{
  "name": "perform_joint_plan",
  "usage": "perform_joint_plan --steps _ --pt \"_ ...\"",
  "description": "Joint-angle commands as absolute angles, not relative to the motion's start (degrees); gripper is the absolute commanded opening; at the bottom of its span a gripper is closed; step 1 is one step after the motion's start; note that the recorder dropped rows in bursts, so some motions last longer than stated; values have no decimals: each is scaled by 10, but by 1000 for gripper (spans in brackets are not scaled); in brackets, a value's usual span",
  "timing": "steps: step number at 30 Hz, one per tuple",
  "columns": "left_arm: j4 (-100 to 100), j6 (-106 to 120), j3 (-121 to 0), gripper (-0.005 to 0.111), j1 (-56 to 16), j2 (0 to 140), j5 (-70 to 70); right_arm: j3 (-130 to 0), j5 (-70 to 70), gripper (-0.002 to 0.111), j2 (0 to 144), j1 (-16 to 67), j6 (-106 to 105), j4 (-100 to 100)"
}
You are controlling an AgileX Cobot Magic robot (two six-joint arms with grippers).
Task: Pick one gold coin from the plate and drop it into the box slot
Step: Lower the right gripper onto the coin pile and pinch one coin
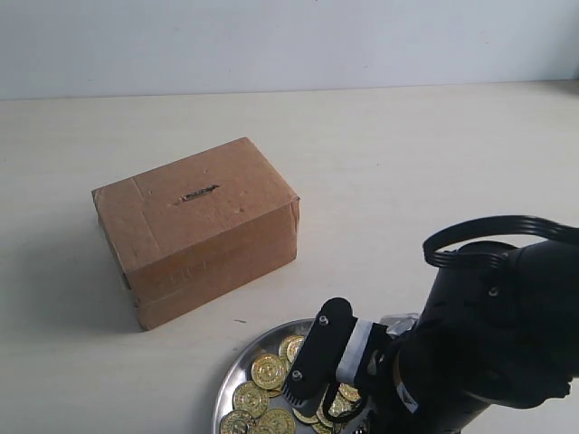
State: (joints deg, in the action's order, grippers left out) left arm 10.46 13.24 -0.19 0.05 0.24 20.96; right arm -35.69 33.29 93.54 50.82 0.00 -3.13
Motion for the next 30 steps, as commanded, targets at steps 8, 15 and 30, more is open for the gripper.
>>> perform_joint_plan --steps 8,15,30 --pt "112 133 0 0 1 0 204 -353 321 47 941 506 0 -34" --pt "112 133 0 0 1 0 204 -353 320 40 941 506 0 -33" --pt "112 133 0 0 1 0 204 -353 316 22 939 506 0 -34"
